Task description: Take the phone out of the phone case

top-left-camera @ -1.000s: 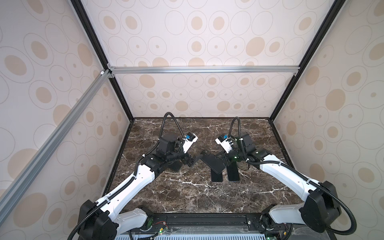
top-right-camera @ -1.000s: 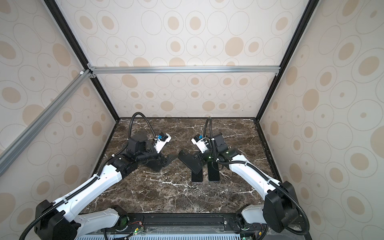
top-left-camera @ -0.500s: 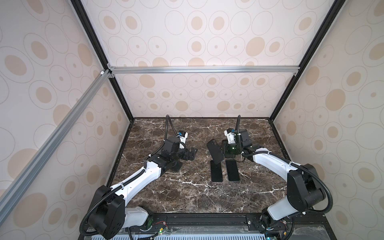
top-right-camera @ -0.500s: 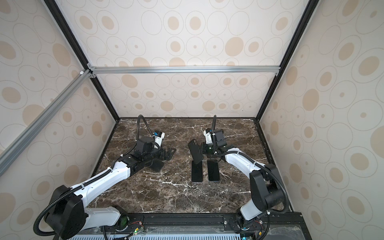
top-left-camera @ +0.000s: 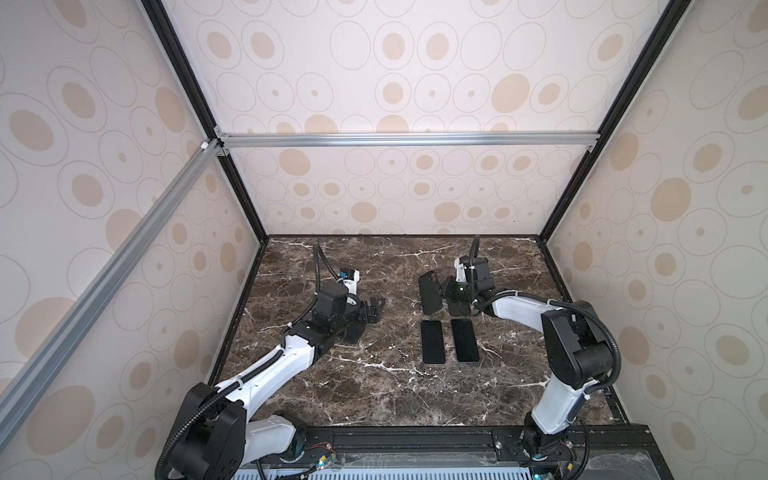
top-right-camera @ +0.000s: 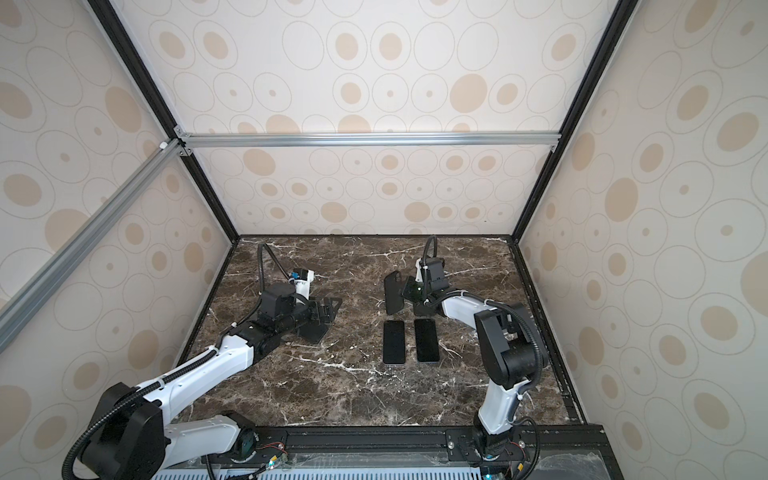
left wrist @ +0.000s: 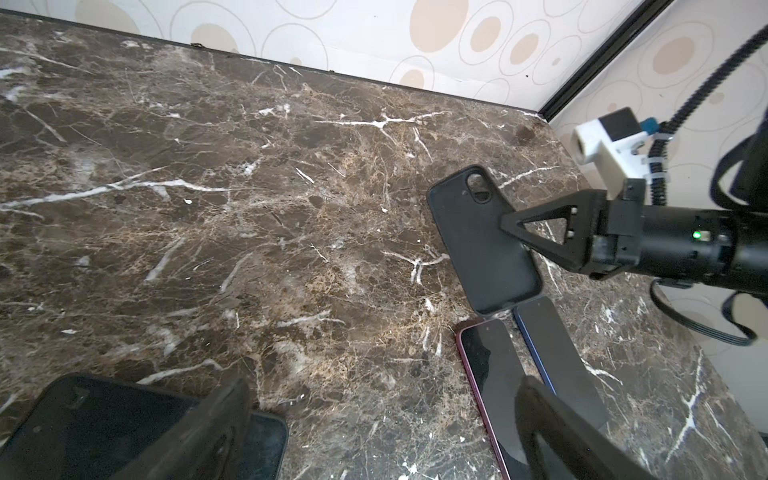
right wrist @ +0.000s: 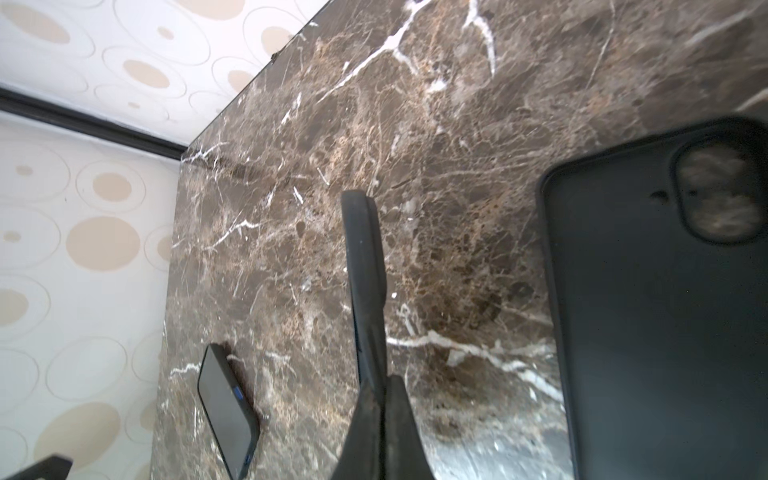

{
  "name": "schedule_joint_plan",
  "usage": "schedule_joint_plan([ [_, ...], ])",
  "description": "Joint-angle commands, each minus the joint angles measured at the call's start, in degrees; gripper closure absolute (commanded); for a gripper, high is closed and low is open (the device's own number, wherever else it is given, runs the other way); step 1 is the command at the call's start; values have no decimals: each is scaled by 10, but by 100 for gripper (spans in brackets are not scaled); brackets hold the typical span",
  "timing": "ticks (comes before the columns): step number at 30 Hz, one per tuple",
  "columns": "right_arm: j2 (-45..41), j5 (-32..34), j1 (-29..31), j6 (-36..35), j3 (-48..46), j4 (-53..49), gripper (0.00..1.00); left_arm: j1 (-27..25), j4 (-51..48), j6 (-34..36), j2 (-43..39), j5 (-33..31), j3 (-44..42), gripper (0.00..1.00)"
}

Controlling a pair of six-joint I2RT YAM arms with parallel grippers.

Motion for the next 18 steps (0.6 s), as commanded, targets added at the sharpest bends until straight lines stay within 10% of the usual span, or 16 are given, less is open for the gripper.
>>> schedule_joint_plan([
  [1,23,1,-2,35,21,39,100,2,7,-7,-5,16,3,1],
  [18,72,-1,-8,45,15,57,83,3,8,-3,9,45,2,1],
])
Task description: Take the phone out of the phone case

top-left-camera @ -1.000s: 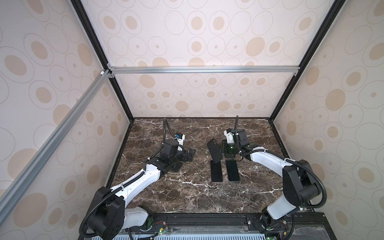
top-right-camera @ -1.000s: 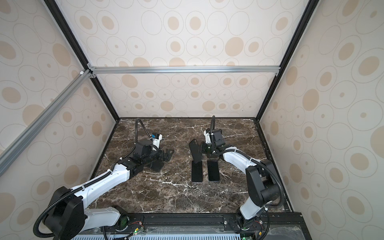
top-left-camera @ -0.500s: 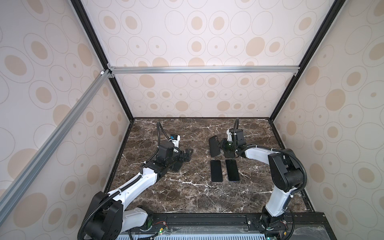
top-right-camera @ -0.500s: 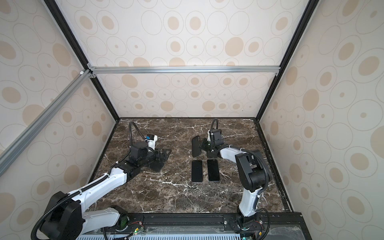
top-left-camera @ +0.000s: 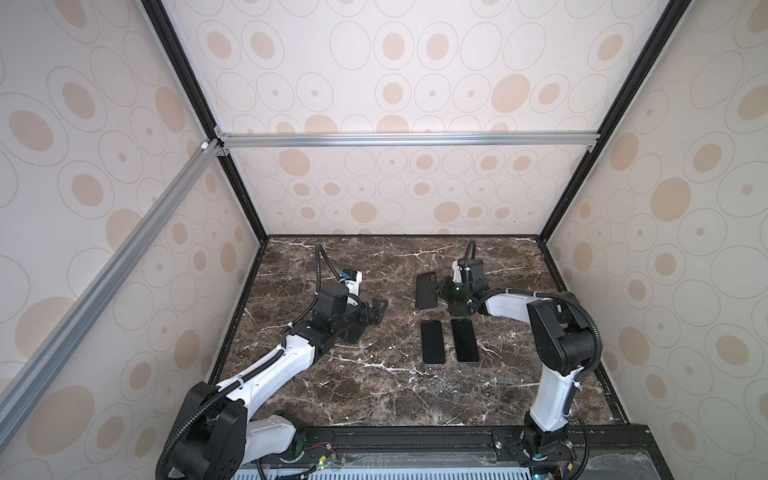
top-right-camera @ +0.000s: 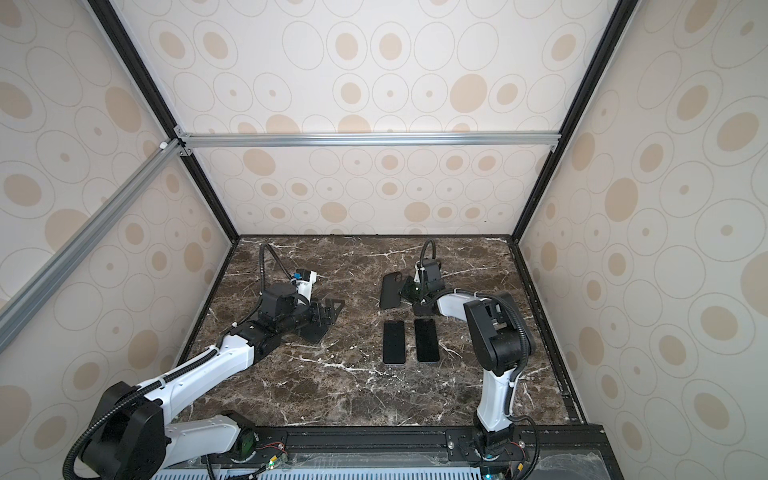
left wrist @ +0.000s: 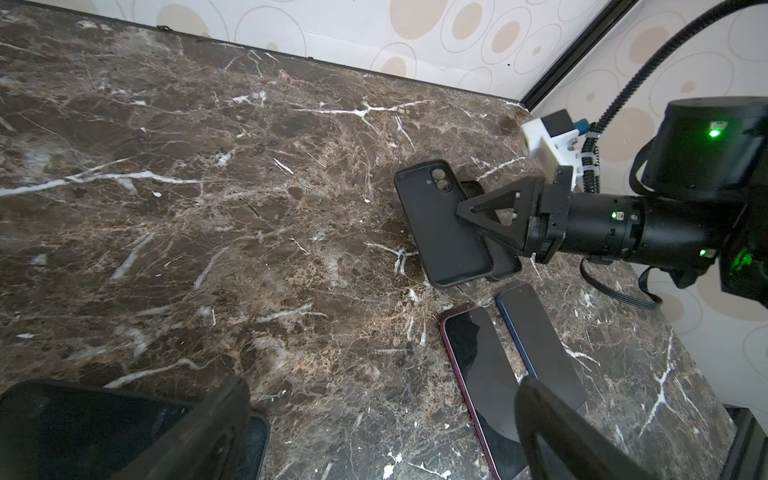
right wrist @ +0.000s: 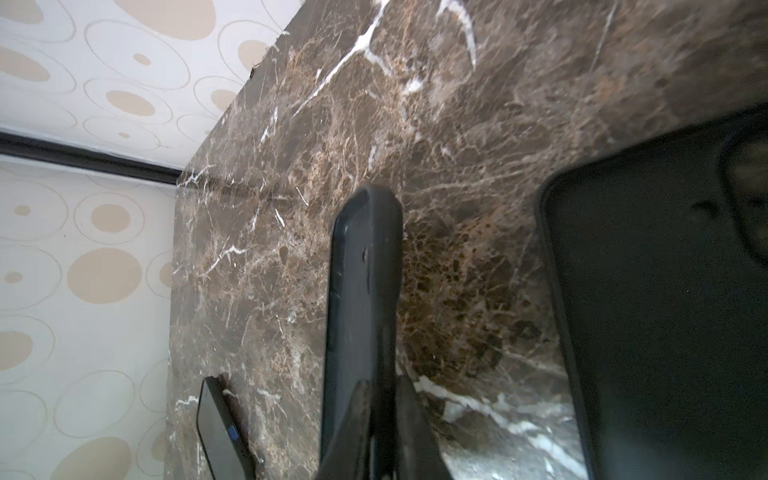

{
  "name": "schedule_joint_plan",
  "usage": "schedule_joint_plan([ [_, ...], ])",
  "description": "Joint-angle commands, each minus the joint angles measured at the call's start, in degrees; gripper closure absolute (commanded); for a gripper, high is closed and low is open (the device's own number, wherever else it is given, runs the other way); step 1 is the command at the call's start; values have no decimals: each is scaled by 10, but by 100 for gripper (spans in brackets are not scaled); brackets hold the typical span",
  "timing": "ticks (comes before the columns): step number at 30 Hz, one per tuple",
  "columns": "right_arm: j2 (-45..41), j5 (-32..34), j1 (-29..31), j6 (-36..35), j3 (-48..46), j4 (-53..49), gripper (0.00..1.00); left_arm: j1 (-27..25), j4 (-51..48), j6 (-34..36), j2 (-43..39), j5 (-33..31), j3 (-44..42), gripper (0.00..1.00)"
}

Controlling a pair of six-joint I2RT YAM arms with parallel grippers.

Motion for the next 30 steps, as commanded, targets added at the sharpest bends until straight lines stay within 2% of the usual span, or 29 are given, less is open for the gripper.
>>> schedule_joint_plan([
  [1,15,2,-3,9,2,11,82,2,10,-3,4,7,2,1],
  [14,18,2,-13,-33,11,-30,83,2,5,-1,-1,4,0,1],
  [18,-2,6,-10,-67,16,-59,81,4,-17,-4,-7,-36,4,1],
  [20,-18,20,-2,-85,25,-84,80,12,-33,-14,-13,-59,5,1],
  [23,-23,58,29,-120,62,-154,79,45,-30,-32,-31,-53,-8,1],
  [30,48,177,118,-180,210,-332,74,130,-30,-59,-80,-26,-36,1],
])
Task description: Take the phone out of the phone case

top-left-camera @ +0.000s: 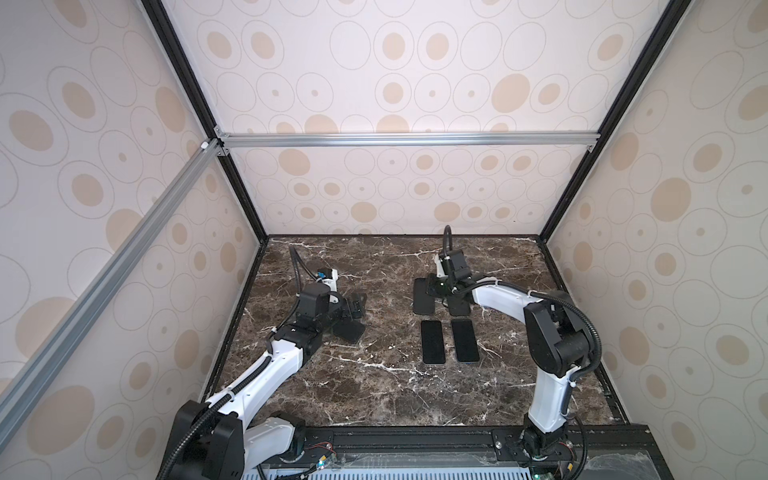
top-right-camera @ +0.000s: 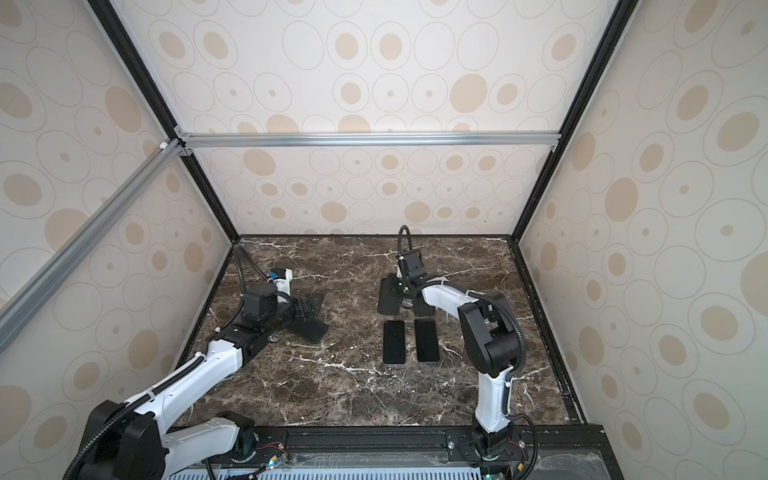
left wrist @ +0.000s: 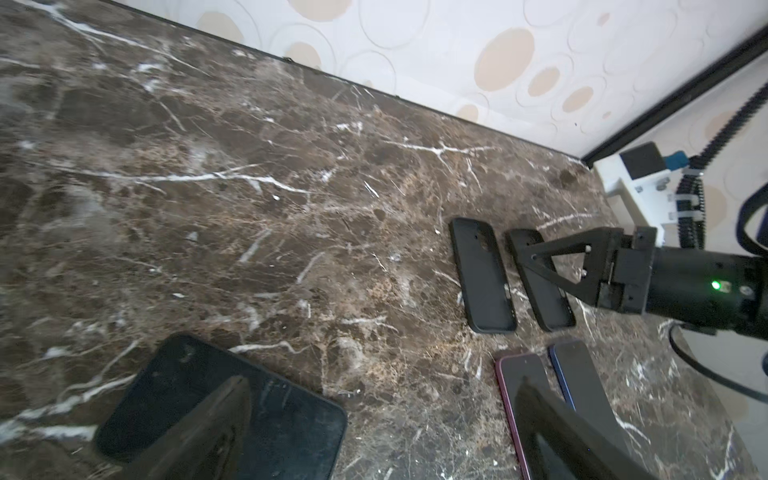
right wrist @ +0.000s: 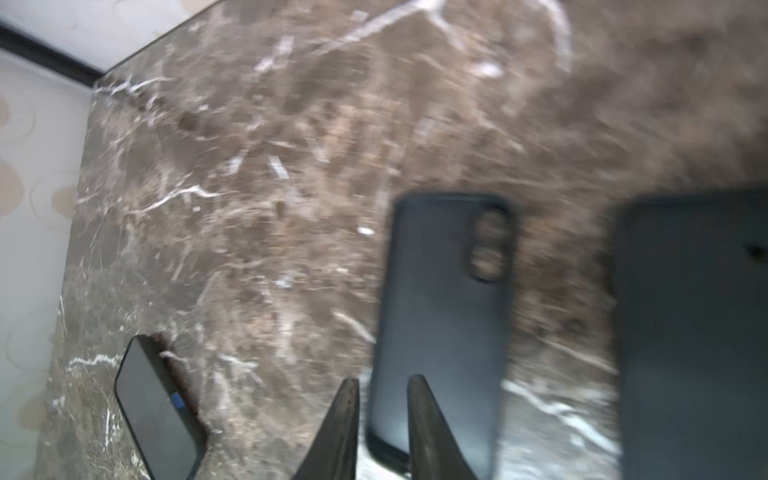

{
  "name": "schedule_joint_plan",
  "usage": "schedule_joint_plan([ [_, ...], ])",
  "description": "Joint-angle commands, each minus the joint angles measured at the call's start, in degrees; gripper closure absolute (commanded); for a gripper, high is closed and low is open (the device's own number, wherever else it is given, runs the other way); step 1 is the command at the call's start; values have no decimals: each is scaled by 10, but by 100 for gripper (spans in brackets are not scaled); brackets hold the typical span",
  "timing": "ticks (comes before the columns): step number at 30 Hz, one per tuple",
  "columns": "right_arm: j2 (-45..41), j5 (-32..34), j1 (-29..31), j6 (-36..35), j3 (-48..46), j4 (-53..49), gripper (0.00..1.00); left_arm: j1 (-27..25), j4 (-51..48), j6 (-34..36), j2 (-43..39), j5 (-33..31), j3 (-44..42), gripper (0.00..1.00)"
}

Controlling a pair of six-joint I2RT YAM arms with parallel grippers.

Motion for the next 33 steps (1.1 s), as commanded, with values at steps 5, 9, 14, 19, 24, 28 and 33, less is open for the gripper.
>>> schedule_joint_plan([
  [5,88,79,55,-61,119,-158,79,107,3,-51,-63,59,-48,1],
  [9,129,64,71,-58,173,-193,83,136,3,-54,-74,81,-65,1],
  [14,162,71,76,-37,205,-220,85,144,2,-53,-81,87,-73,1],
  [19,178,83,75,-31,224,-241,86,147,-3,-49,-79,88,-73,1],
  [24,196,84,76,-29,244,-261,85,149,-3,-50,-78,89,-75,1],
  [28,201,85,75,-29,247,-264,84,150,1,-50,-75,90,-75,1],
  [33,208,89,75,-27,256,-279,82,149,1,-50,-73,91,-71,1],
])
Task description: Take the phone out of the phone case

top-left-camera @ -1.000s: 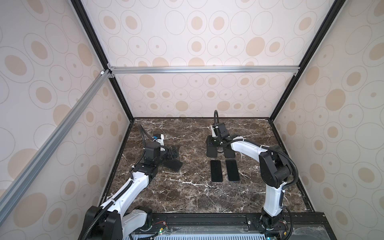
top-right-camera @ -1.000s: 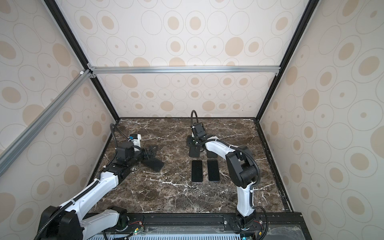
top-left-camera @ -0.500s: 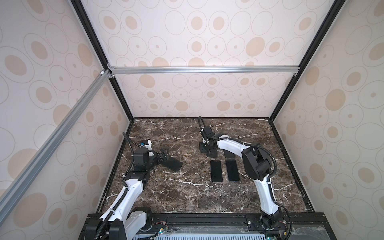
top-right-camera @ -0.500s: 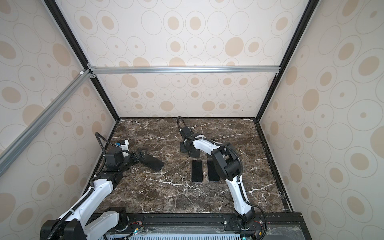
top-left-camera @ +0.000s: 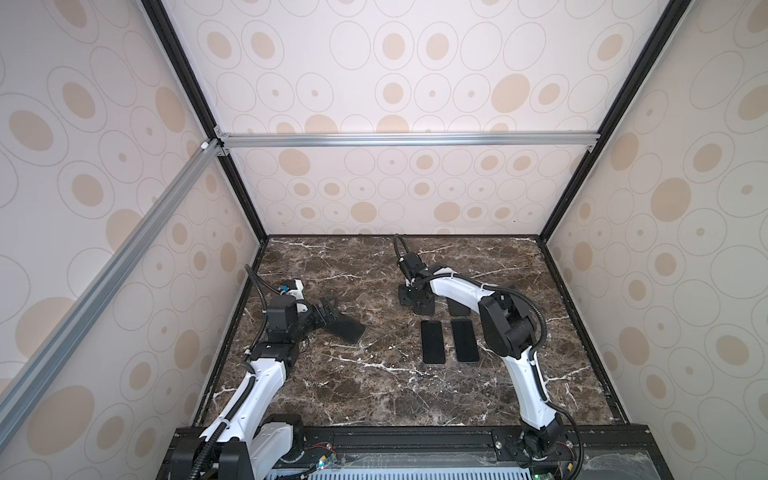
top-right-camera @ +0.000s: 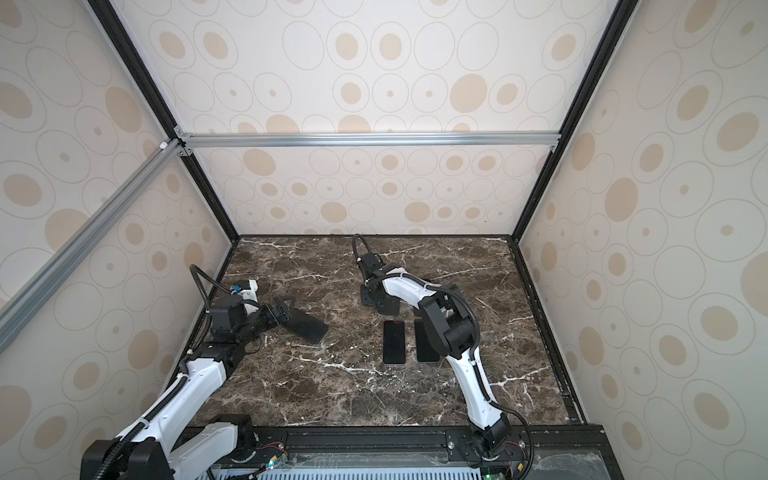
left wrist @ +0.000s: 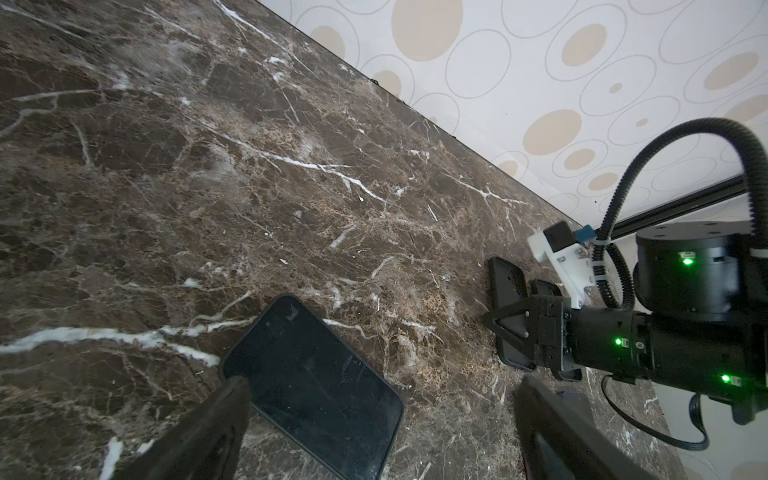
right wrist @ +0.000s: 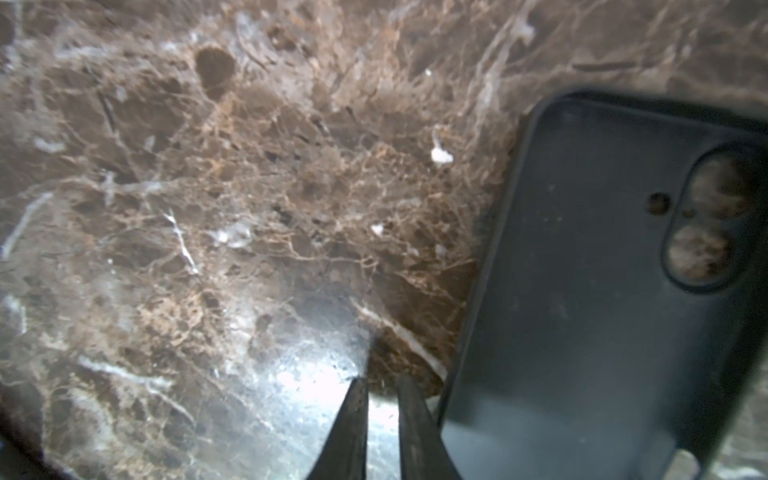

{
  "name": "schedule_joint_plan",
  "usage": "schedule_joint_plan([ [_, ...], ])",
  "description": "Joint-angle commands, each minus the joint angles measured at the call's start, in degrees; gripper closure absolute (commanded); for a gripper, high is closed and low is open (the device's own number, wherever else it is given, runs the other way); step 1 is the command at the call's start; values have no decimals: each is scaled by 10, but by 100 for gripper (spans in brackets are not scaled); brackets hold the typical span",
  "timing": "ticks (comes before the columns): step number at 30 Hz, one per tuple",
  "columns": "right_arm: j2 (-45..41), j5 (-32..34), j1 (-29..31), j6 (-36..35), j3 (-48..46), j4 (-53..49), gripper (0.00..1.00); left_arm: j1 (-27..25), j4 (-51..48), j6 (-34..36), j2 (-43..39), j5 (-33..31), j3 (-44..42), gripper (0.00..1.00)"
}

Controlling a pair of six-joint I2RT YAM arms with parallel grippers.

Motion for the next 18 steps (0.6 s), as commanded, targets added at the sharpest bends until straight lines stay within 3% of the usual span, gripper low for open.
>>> schedule_joint_plan([
  [1,12,16,3,8,16,-30,81,5,-1,-6,-3,3,6,1],
  [11,7,51,4,14,11,-49,80,7,2,-6,1,5,3,1],
  [15,0,39,4,7,5,-42,79,6,1,-6,-1,3,2,1],
  [18,-37,9,9,-22,-32,17,74,9,-8,-4,-8,-8,1,1],
])
